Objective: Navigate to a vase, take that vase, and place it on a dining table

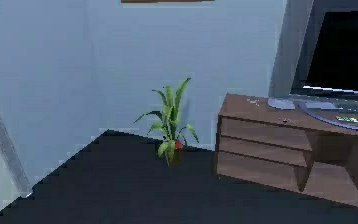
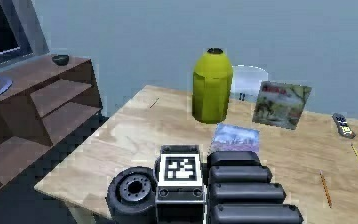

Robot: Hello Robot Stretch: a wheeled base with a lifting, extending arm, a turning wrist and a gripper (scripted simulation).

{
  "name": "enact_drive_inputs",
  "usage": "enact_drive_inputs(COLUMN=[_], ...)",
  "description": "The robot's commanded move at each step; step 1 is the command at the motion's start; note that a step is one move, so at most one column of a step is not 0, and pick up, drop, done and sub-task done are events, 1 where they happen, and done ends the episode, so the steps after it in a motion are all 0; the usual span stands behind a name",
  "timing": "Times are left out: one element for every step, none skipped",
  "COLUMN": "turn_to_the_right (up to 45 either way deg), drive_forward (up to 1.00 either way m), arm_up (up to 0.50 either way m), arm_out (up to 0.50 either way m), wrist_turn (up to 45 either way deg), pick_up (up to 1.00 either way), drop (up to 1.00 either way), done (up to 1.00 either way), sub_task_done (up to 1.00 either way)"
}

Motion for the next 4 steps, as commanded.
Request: enact_drive_inputs(turn_to_the_right=[-45.0, 45.0, 45.0, 0.0], drive_forward=[0.00, 0.00, 0.00, 0.10], arm_up=[0.00, 0.00, 0.00, 0.00], arm_out=[0.00, 0.00, 0.00, 0.00], wrist_turn=[0.0, 0.0, 0.0, 0.0], pick_up=[0.00, 0.00, 0.00, 0.00], drop=[0.00, 0.00, 0.00, 0.00], done=[0.00, 0.00, 0.00, 0.00], sub_task_done=[0.00, 0.00, 0.00, 0.00])
